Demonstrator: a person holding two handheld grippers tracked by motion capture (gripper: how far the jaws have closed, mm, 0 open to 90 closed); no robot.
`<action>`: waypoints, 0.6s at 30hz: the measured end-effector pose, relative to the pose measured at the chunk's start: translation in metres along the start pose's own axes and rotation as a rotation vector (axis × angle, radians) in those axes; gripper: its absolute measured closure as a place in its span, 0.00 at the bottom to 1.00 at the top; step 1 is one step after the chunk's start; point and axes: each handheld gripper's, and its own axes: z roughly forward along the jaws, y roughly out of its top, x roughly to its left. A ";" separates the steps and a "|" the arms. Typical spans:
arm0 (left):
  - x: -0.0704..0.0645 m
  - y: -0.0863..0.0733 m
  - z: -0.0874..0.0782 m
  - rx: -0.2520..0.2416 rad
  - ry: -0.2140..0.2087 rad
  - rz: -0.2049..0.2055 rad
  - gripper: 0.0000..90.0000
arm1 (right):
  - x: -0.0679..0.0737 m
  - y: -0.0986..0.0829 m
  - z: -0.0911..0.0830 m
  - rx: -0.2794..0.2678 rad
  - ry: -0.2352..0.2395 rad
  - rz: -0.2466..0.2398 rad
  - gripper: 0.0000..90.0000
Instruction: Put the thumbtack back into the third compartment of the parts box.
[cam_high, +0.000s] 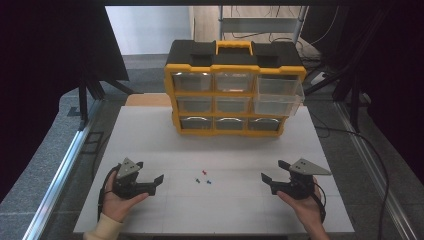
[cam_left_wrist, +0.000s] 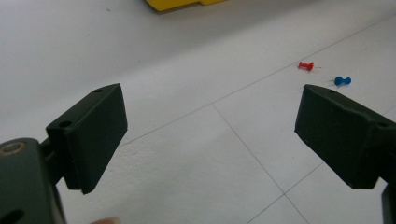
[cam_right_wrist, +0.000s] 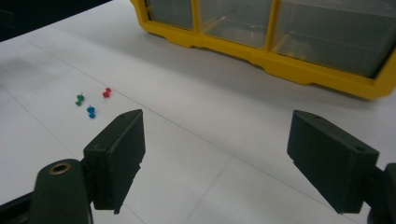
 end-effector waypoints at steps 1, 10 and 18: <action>0.000 0.000 0.000 -0.001 0.000 -0.001 0.11 | 0.002 0.001 0.002 -0.004 0.004 -0.002 0.22; -0.001 0.000 0.000 0.004 -0.002 0.002 0.10 | 0.015 0.013 0.018 0.007 0.045 -0.041 0.22; -0.002 0.000 0.000 0.003 -0.001 0.007 0.10 | 0.021 0.020 0.030 0.034 0.069 -0.040 0.23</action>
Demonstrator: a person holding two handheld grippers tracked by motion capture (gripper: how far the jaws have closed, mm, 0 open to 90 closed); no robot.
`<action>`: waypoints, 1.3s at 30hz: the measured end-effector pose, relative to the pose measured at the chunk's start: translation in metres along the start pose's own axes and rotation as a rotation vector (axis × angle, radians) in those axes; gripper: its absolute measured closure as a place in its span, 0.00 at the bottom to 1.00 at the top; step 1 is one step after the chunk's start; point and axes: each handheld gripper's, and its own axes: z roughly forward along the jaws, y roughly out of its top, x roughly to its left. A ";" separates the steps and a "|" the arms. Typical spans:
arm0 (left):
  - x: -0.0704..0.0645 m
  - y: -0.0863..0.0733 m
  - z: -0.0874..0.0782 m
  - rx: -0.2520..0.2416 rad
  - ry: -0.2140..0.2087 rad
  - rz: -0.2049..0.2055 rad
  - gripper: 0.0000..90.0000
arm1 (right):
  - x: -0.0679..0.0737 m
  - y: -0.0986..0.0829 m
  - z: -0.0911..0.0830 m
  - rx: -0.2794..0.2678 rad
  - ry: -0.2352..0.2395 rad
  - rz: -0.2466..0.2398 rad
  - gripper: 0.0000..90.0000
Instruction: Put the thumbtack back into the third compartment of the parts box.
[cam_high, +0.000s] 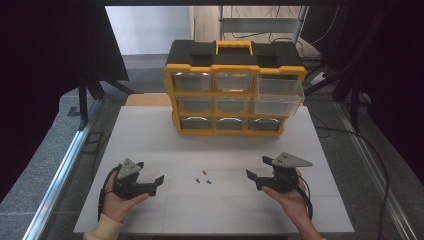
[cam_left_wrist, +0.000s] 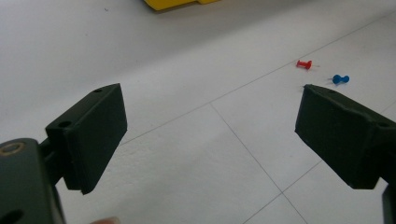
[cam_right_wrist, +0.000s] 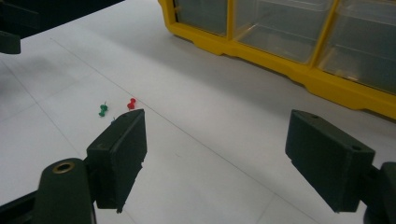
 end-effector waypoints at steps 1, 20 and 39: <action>0.000 0.000 0.000 0.000 0.000 0.000 0.10 | 0.001 0.001 0.002 0.004 0.002 -0.002 0.23; -0.001 0.001 0.001 0.004 -0.013 0.010 0.10 | 0.027 0.010 0.047 0.097 0.096 -0.048 0.23; -0.003 0.001 0.001 0.003 -0.020 0.018 0.10 | 0.053 0.018 0.089 0.174 0.166 -0.068 0.26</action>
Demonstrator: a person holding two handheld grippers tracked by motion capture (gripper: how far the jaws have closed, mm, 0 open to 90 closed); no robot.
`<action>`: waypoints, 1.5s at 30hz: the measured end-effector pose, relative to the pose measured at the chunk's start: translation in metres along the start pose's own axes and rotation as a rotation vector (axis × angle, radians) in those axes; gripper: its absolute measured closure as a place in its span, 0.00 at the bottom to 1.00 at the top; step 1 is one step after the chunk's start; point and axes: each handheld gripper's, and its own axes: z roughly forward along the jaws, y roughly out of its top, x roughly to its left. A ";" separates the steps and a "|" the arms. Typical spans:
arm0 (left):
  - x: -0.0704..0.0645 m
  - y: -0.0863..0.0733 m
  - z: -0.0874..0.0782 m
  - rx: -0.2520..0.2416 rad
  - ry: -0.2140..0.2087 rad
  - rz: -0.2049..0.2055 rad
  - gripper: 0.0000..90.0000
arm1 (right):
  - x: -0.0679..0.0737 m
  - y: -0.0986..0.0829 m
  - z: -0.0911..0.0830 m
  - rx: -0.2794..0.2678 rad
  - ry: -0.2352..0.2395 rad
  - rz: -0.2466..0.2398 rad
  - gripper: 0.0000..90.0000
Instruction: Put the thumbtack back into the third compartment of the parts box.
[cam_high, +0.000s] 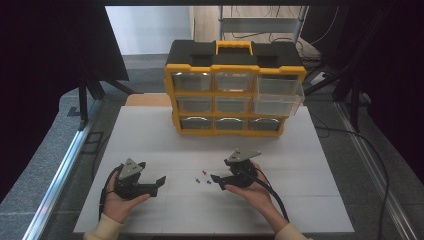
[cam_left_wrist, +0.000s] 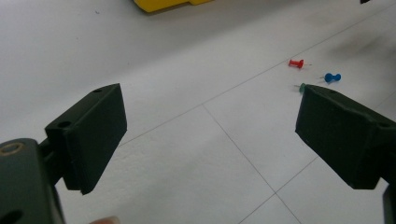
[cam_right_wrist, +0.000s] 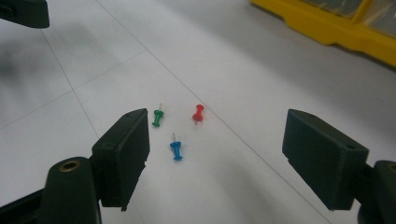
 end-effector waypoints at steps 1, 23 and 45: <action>0.000 0.000 0.000 0.000 0.000 -0.001 0.10 | 0.001 0.000 0.002 0.004 0.004 0.001 0.26; 0.000 0.001 0.001 0.000 0.001 0.005 0.10 | 0.017 0.001 0.043 0.138 -0.015 -0.078 0.37; 0.001 0.001 0.000 0.002 0.006 0.011 0.11 | 0.030 -0.002 0.046 0.217 0.023 -0.149 0.91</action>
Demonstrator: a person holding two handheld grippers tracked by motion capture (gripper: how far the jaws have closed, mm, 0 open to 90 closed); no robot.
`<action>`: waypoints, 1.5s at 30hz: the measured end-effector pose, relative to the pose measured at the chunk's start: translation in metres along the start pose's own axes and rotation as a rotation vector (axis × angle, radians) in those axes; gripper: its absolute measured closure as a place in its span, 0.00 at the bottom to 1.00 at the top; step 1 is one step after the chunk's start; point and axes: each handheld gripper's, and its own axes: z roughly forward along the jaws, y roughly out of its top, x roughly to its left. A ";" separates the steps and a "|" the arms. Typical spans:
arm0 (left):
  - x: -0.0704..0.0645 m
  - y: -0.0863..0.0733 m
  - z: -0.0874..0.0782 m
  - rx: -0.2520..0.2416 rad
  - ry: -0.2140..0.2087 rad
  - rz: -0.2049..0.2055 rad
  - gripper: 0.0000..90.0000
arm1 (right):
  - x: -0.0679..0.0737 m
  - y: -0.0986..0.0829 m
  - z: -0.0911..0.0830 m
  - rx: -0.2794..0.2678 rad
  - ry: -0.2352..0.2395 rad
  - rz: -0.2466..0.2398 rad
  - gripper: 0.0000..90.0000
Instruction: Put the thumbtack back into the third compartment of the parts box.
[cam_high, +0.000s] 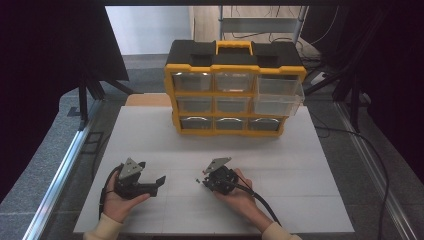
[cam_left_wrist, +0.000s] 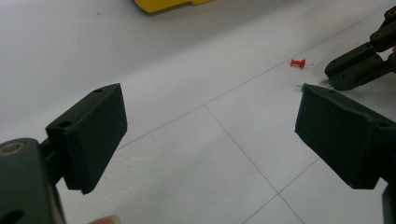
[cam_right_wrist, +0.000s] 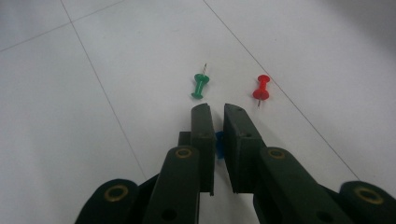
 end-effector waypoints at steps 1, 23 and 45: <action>0.000 0.000 0.000 -0.001 0.000 0.000 0.11 | -0.001 0.000 0.000 -0.003 0.003 0.005 0.92; 0.001 0.000 0.000 -0.007 0.004 -0.007 0.11 | -0.032 0.003 -0.061 -0.237 0.077 0.182 0.92; 0.001 0.000 0.000 -0.008 0.005 -0.003 0.11 | -0.034 0.017 -0.130 -0.414 0.005 0.154 0.92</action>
